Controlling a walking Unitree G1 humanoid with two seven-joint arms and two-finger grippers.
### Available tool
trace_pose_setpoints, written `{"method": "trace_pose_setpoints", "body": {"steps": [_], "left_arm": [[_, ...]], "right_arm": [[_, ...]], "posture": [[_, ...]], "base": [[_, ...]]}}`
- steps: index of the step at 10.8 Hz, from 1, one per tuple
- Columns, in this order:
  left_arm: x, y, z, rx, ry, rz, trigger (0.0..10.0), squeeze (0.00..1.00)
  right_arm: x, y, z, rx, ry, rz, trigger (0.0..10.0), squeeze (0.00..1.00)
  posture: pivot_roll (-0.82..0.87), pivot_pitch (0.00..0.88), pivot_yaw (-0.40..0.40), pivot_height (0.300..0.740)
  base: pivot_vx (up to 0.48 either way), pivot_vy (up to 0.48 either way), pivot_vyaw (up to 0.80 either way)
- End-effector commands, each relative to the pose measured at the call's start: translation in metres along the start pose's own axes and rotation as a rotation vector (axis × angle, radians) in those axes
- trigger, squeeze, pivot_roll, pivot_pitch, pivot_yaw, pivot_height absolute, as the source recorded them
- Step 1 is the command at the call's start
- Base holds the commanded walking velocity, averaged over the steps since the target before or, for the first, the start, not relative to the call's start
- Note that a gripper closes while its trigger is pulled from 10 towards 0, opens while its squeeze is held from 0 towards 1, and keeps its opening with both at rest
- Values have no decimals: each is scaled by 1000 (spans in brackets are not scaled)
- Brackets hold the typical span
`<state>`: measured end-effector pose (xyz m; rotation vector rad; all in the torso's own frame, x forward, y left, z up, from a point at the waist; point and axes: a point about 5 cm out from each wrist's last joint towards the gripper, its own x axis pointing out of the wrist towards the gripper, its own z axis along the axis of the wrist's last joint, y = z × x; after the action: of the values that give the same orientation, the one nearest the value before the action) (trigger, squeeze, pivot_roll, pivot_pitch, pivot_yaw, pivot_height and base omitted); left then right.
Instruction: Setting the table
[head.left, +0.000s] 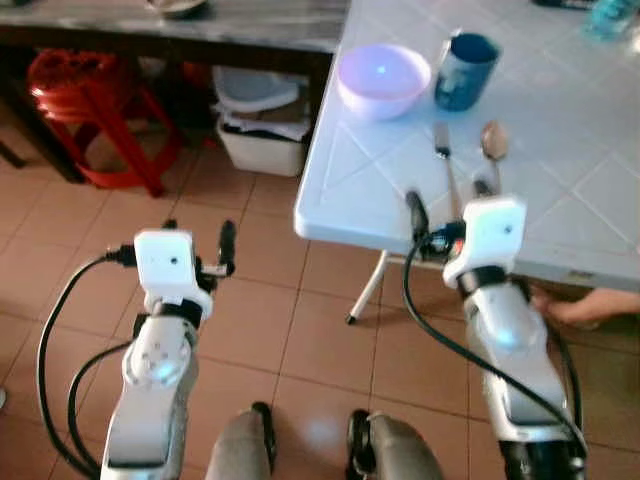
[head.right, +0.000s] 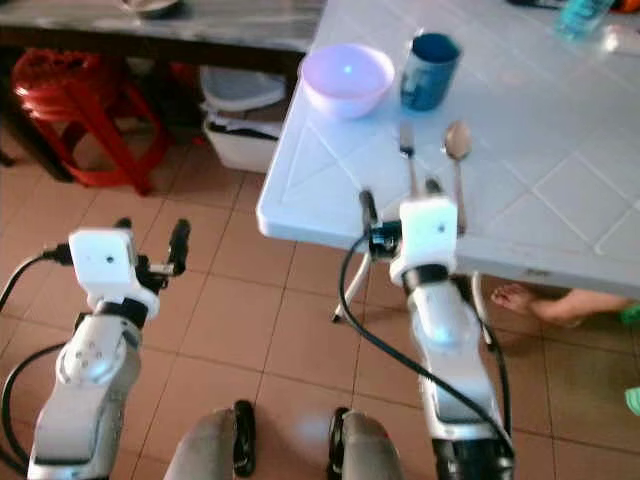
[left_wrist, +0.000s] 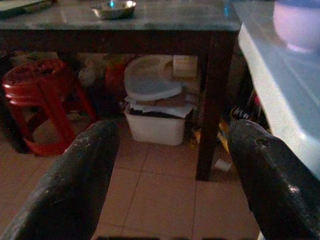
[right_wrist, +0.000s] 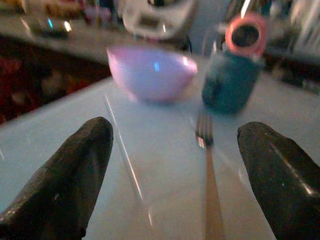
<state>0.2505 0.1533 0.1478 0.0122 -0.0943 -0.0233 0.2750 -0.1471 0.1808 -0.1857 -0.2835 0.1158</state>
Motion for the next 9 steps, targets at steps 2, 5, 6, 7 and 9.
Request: {"method": "trace_pose_setpoints", "body": {"steps": [2, 5, 6, 7, 9], "left_arm": [[0, -4, 8, -22, -33, -24, 10000, 0], [1, -3, 8, -23, -30, -18, 10000, 0], [1, -3, 8, -23, -31, -18, 10000, 0], [1, -3, 8, -24, -31, -17, 10000, 0], [1, -4, 7, -14, -29, -17, 10000, 0]], "right_arm": [[1, 4, 12, 7, -58, 12, 10000, 1000], [0, -2, 6, -8, -24, -24, 10000, 0], [0, -1, 6, -7, -22, -16, 10000, 0], [0, 0, 6, -8, -23, -12, 10000, 0], [0, 1, 6, -21, -29, 0, 10000, 0]], "posture": [[-19, 224, 14, 740], [-22, 225, 13, 740], [-19, 221, 12, 740], [-19, 220, 11, 740], [-18, 217, 7, 740]], "base": [[264, 0, 0], [319, 0, 0], [330, 0, 0], [334, 0, 0], [334, 0, 0]]}}
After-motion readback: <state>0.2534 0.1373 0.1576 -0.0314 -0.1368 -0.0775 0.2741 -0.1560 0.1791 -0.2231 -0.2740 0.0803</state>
